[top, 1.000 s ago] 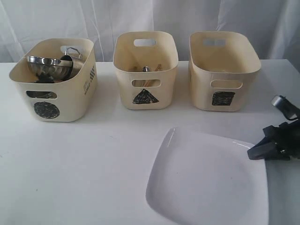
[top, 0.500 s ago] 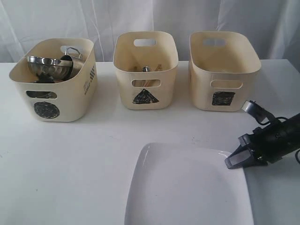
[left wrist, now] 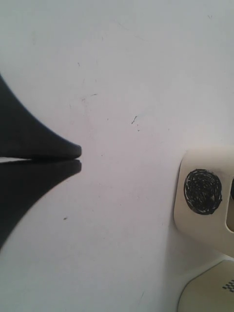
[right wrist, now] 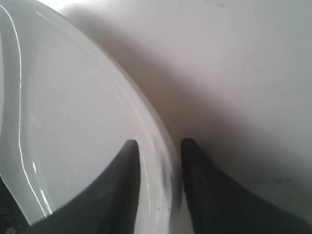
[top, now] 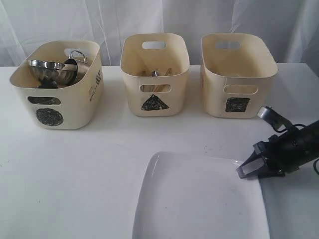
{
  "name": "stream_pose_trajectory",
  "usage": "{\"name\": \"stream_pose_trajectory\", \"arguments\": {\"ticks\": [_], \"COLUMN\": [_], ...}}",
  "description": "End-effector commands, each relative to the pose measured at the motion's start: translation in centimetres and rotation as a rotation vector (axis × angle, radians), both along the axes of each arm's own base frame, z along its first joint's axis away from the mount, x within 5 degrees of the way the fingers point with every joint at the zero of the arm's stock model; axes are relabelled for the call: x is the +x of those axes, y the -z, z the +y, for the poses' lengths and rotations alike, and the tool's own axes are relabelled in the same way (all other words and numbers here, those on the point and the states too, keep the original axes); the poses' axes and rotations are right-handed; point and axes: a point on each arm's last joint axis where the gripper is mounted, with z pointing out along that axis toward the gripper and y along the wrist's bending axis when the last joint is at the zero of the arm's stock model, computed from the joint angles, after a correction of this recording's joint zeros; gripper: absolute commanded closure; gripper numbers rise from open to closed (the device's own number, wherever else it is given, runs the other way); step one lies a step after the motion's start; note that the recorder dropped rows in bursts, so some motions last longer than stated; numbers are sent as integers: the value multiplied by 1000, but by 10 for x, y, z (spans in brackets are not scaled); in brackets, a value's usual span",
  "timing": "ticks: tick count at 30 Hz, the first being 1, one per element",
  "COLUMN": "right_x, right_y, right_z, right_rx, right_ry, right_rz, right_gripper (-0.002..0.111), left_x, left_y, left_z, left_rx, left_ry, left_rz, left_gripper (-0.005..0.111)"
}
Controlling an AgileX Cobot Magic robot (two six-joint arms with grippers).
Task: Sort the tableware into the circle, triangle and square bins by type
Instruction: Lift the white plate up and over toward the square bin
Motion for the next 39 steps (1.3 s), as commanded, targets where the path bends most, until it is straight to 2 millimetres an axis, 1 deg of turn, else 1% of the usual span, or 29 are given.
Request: {"name": "stream_pose_trajectory", "arguments": {"ticks": [1,2,3,5,7,11,14,17,22,27,35,39], "right_x": [-2,-2,-3,-3,-3,-5,-4,-3,-6,-6,-8,-3], "right_y": [26,28,29,29,29,25,11,-14,-64,-111,-192,-223], "right_z": [-6,-6,-5,-5,-5,-2,2,8,14,14,14,9], "right_rx": [-96,-95,-92,-92,-85,-48,25,101,148,109,58,35], "right_ry": [-15,-17,-18,-18,-24,-21,9,17,5,-2,47,81], "right_rz": [26,32,37,37,41,66,97,53,-69,-232,-465,-540], "right_gripper": [73,74,78,91,109,108,108,108,108,108,108,108], "left_x": [0,0,0,0,0,0,0,0,0,0,0,0], "left_y": [0,0,0,0,0,0,0,0,0,0,0,0], "left_z": [0,0,0,0,0,0,0,0,0,0,0,0], "left_rx": [-1,-1,-1,-1,-1,-1,-1,-1,-1,-1,-1,-1], "left_ry": [-4,-4,-4,-4,-4,-4,-4,-4,-4,-4,-4,-4], "left_rz": [-3,-3,-3,-3,-3,-3,-3,-3,-3,-3,-3,-3], "left_gripper": [107,107,107,107,107,107,107,107,107,107,107,107]}}
